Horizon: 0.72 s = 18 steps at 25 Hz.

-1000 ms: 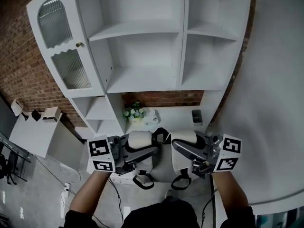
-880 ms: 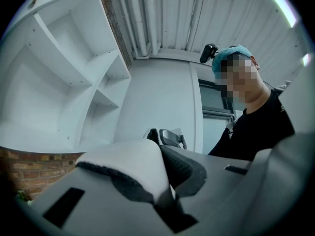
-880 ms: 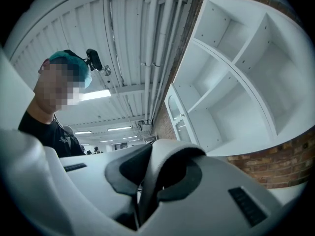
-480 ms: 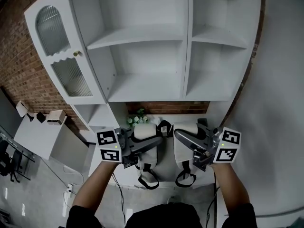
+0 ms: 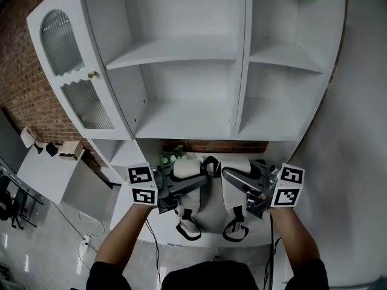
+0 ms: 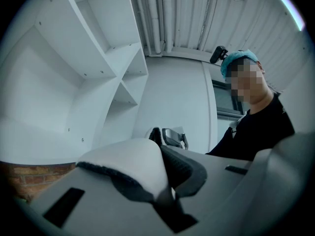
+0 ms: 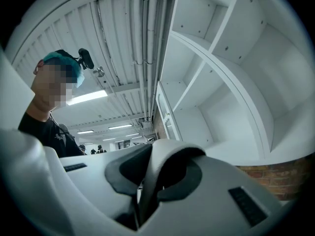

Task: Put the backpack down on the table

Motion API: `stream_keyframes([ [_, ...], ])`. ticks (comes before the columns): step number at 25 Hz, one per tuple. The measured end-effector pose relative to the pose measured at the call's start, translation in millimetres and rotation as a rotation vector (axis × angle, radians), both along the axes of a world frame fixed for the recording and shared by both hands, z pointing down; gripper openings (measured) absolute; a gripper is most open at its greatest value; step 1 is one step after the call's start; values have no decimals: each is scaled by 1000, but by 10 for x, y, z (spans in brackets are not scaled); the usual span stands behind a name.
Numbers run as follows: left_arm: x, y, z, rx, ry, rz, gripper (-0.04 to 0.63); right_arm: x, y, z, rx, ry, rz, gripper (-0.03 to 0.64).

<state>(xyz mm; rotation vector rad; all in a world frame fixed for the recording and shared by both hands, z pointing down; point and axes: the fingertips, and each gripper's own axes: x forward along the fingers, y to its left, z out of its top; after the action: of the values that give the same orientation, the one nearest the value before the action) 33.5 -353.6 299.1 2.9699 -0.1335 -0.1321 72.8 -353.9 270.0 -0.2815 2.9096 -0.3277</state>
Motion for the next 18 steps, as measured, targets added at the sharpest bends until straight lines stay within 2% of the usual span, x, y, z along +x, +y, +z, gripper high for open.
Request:
stream_keyframes([
  [9, 8, -96, 277, -8, 5, 51, 52, 51, -177, 283, -38, -20, 0, 57],
  [18, 19, -79, 655, -79, 15, 16, 52, -54, -158, 675, -110, -7, 47, 60],
])
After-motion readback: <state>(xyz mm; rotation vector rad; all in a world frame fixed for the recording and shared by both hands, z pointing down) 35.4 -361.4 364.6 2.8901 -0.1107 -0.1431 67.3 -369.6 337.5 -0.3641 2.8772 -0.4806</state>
